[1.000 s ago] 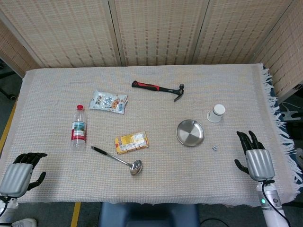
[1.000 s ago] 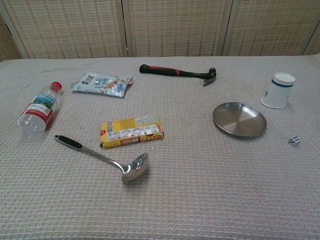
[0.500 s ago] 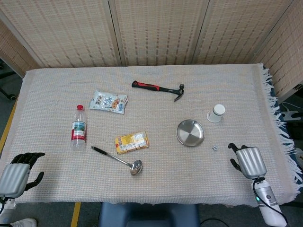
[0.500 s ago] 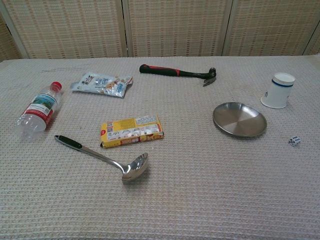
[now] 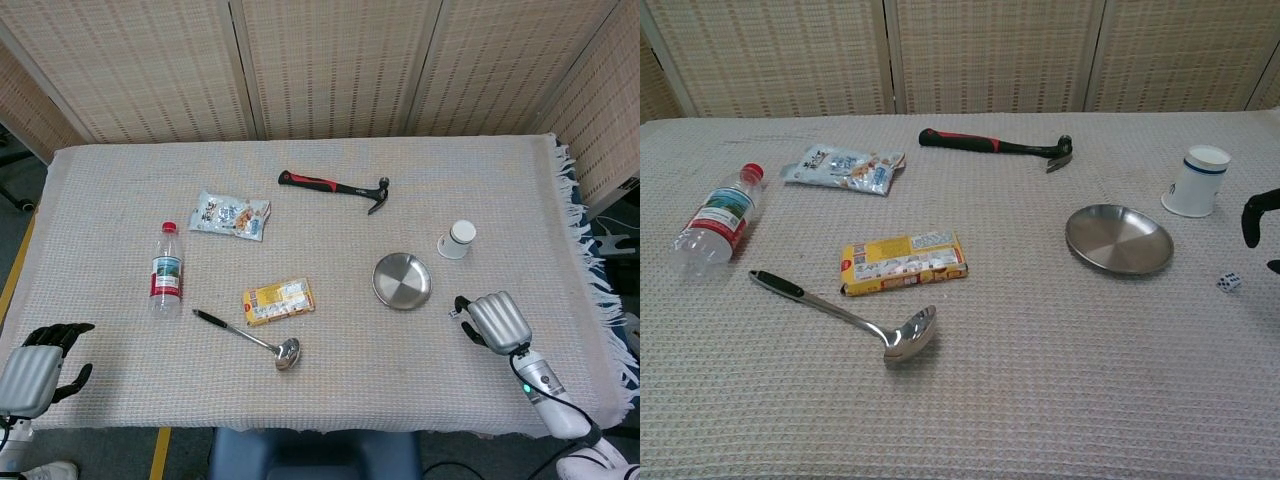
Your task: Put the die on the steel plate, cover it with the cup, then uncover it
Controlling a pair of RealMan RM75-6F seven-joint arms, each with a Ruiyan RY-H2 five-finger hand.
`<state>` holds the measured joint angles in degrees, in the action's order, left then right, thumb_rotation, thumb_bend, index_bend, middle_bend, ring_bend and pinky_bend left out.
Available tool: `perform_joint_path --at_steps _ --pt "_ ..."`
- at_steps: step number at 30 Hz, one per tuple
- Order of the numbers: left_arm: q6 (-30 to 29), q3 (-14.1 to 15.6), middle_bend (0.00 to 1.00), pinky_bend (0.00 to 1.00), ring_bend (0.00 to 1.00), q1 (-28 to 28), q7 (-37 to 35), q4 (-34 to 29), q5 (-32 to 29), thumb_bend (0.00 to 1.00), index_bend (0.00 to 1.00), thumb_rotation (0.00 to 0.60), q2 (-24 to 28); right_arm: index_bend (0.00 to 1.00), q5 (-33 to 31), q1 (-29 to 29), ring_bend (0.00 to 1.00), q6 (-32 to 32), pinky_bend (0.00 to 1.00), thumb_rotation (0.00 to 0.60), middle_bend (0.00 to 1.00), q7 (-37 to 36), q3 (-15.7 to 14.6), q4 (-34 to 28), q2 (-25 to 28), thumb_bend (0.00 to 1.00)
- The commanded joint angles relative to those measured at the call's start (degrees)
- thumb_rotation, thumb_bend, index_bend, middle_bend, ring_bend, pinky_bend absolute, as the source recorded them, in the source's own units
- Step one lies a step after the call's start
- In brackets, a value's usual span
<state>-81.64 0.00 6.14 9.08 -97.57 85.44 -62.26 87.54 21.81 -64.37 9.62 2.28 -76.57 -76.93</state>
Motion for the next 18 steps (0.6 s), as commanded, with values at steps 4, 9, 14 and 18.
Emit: perform_joint_path --at_steps 4,9,14,18 --pt "0.0 0.0 0.29 0.26 0.23 0.0 0.0 -0.1 0.0 0.34 0.24 0.6 0.0 0.4 -3.7 2.7 0.78 4.9 0.97 0.6 0.91 0.6 0.6 0.6 0.4 0.32" --pt "0.0 0.0 0.29 0.26 0.23 0.0 0.0 -0.1 0.0 0.34 0.24 0.6 0.0 0.39 -4.6 3.1 0.78 6.6 0.97 0.6 0.91 -1.4 0.2 2.2 -0.5 0.32" --pt "0.1 0.0 0.29 0.26 0.23 0.0 0.0 -0.2 0.0 0.34 0.24 0.6 0.0 0.39 -5.4 3.4 0.78 7.8 0.97 0.6 0.91 -2.1 -0.2 3.9 -1.4 0.32" --pt "0.2 0.0 0.29 0.26 0.23 0.0 0.1 -0.2 0.0 0.34 0.25 0.6 0.0 0.39 -6.1 3.4 0.78 8.2 0.97 0.6 0.91 -2.2 -0.3 5.4 -2.2 0.32"
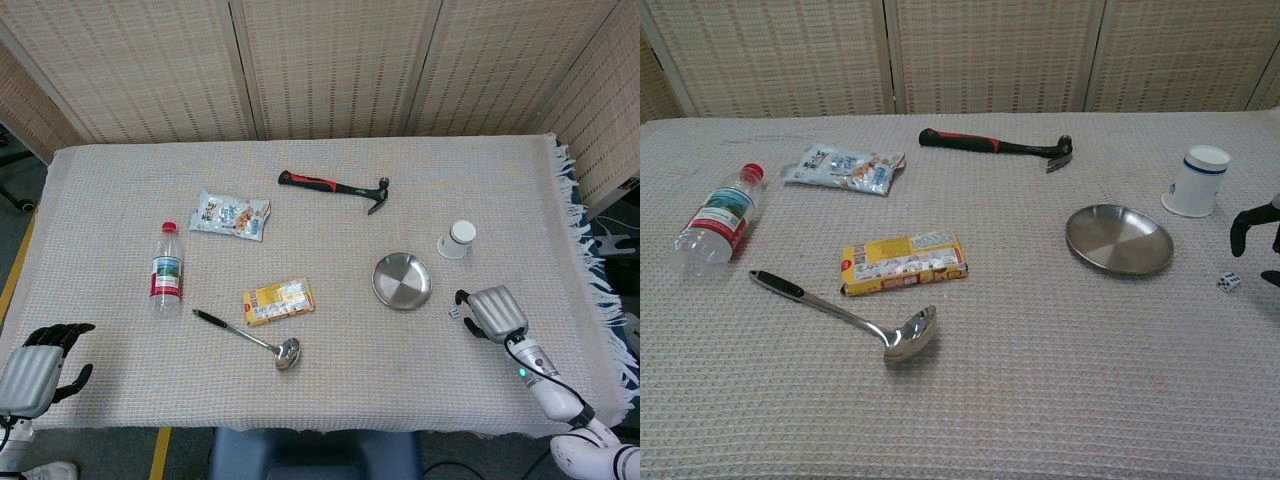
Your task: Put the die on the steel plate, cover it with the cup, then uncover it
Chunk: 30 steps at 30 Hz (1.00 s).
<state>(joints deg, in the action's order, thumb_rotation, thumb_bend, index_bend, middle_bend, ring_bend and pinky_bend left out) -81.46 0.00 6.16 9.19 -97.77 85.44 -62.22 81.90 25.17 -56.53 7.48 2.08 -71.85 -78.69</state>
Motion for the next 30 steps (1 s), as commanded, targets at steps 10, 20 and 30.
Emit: perform_joint_path --at_steps 10,20,30 --pt "0.0 0.0 0.29 0.26 0.23 0.0 0.0 0.0 0.0 0.34 0.25 0.6 0.0 0.39 -1.4 0.6 0.78 2.3 0.97 0.6 0.91 -1.3 -0.6 3.5 -2.3 0.32" --pt "-0.1 0.0 0.29 0.26 0.23 0.0 -0.1 -0.1 0.1 0.34 0.25 0.6 0.1 0.4 -1.4 1.1 0.78 3.1 0.97 0.6 0.91 -2.9 -0.9 6.1 -4.1 0.32" --pt "-0.1 0.0 0.29 0.26 0.23 -0.1 -0.1 -0.2 0.2 0.34 0.26 0.6 0.1 0.41 -0.8 1.4 0.78 2.9 0.97 0.6 0.91 -4.5 -1.1 8.1 -5.5 0.32"
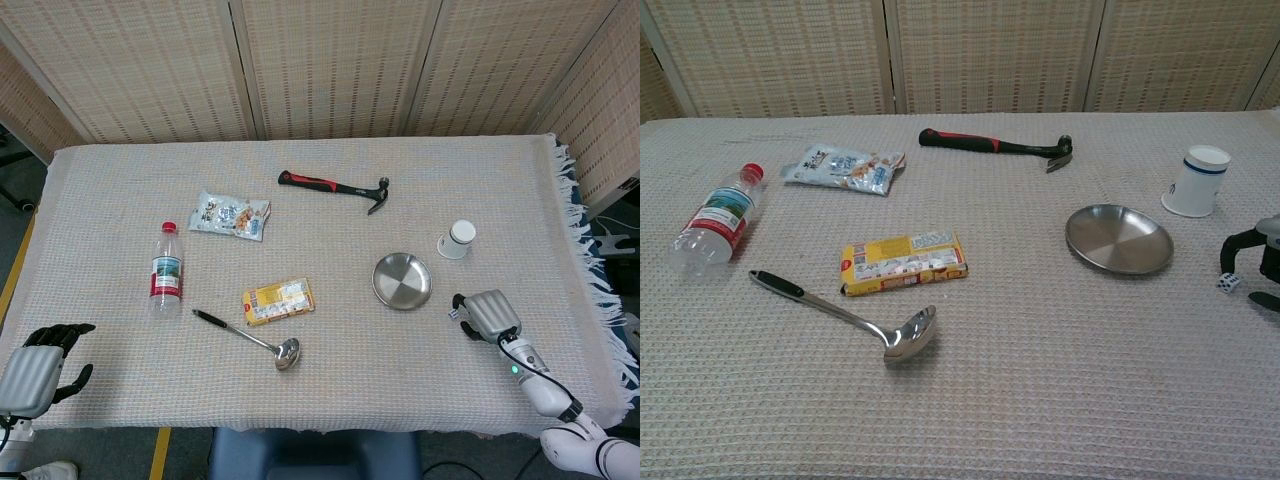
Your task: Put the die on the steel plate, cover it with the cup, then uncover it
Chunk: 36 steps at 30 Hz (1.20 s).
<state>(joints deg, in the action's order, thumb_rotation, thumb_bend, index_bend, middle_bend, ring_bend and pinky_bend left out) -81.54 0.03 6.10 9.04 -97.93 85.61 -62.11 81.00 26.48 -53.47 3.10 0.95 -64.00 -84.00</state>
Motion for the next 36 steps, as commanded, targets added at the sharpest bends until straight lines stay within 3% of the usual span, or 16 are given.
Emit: perform_joint_path --at_steps 1,15,25,36 --pt "0.0 0.0 0.29 0.26 0.23 0.0 0.0 0.0 0.0 0.34 0.26 0.6 0.0 0.41 0.2 0.1 0.78 -0.3 0.97 0.6 0.91 -0.3 0.0 0.4 -0.3 0.32" --pt "0.1 0.0 0.29 0.26 0.23 0.0 -0.1 0.0 0.0 0.34 0.26 0.6 0.0 0.42 1.7 0.4 0.79 -1.1 0.98 0.6 0.91 -3.2 -0.5 2.5 -1.9 0.32" --pt "0.1 0.0 0.29 0.26 0.24 0.0 -0.1 0.0 0.0 0.34 0.26 0.6 0.0 0.55 2.7 0.1 0.8 -2.9 0.99 0.6 0.91 -4.8 -0.6 3.7 -2.6 0.32" --pt "0.5 0.1 0.29 0.26 0.23 0.1 0.3 -0.1 0.0 0.34 0.26 0.6 0.0 0.58 4.1 0.8 0.81 -7.0 1.0 0.6 0.91 -8.0 1.5 0.9 -2.1 0.32"
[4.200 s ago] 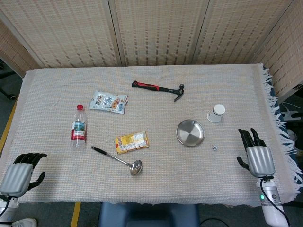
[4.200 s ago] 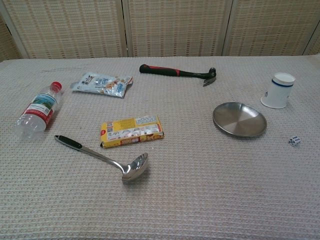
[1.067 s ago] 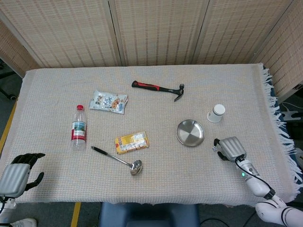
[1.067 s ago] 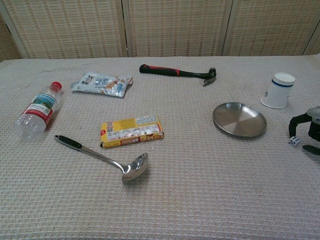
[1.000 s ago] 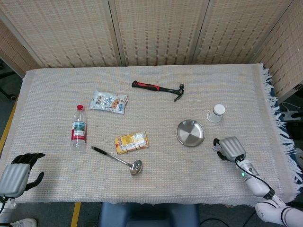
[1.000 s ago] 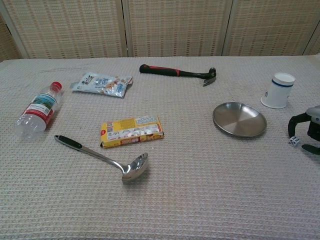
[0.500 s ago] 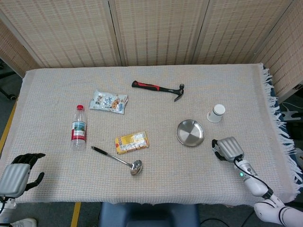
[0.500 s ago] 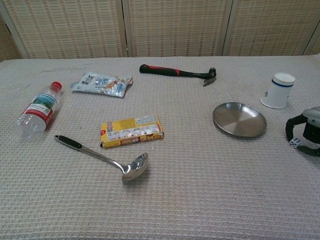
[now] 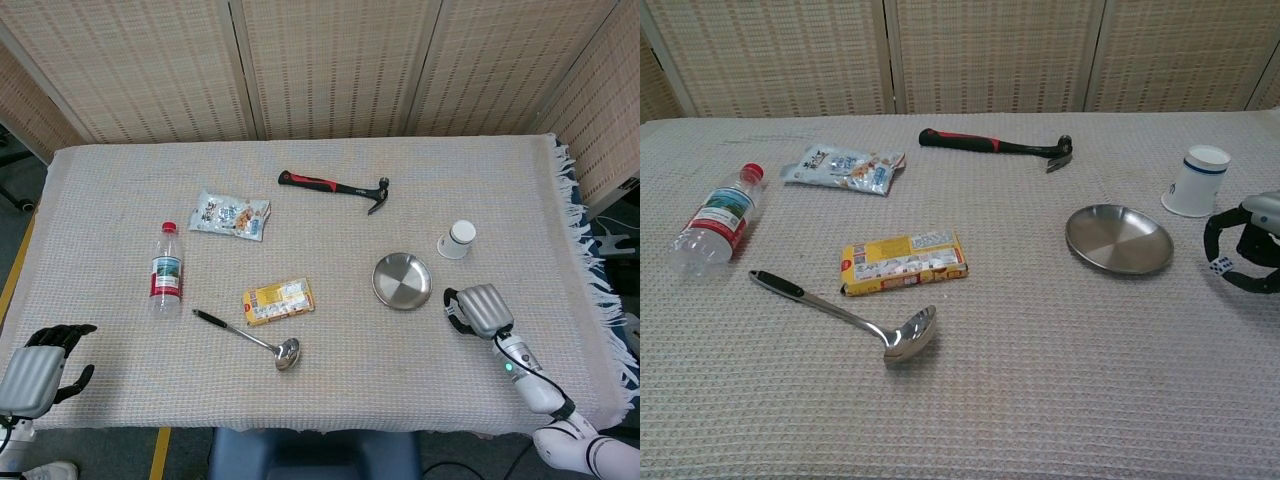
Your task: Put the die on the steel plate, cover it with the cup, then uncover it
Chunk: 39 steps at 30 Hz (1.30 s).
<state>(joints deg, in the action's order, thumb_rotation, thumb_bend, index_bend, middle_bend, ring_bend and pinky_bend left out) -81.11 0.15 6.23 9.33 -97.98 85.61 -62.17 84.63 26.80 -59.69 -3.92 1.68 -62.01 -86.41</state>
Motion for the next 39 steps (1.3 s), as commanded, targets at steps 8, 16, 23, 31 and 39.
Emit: perform_joint_path --at_steps 8,16,23,31,39 --pt "0.1 0.0 0.29 0.26 0.23 0.0 -0.1 0.0 -0.1 0.34 0.26 0.6 0.0 0.58 -0.2 3.5 0.81 -0.1 1.0 0.6 0.91 -0.7 3.5 -0.3 -1.2 0.32" --pt "0.1 0.0 0.29 0.26 0.24 0.0 -0.2 0.1 0.0 0.34 0.26 0.6 0.0 0.56 -1.9 6.4 0.81 3.1 1.0 0.6 0.91 -1.2 4.9 5.0 -5.4 0.29" --pt "-0.1 -0.1 0.29 0.26 0.24 0.0 -0.6 0.1 -0.2 0.34 0.26 0.6 0.1 0.46 -0.7 7.1 0.81 2.0 1.0 0.6 0.91 -4.9 4.5 8.8 -7.6 0.19" --pt "0.1 0.0 0.29 0.26 0.24 0.1 -0.5 0.1 0.0 0.34 0.26 0.6 0.1 0.43 1.5 6.5 0.77 -4.0 1.0 0.6 0.91 -8.8 4.5 10.5 -8.1 0.15" --pt "0.2 0.0 0.29 0.26 0.24 0.1 -0.3 0.1 -0.2 0.33 0.26 0.6 0.0 0.37 1.0 6.0 0.26 -8.3 0.49 0.6 0.46 -6.0 6.2 11.9 -7.8 0.14"
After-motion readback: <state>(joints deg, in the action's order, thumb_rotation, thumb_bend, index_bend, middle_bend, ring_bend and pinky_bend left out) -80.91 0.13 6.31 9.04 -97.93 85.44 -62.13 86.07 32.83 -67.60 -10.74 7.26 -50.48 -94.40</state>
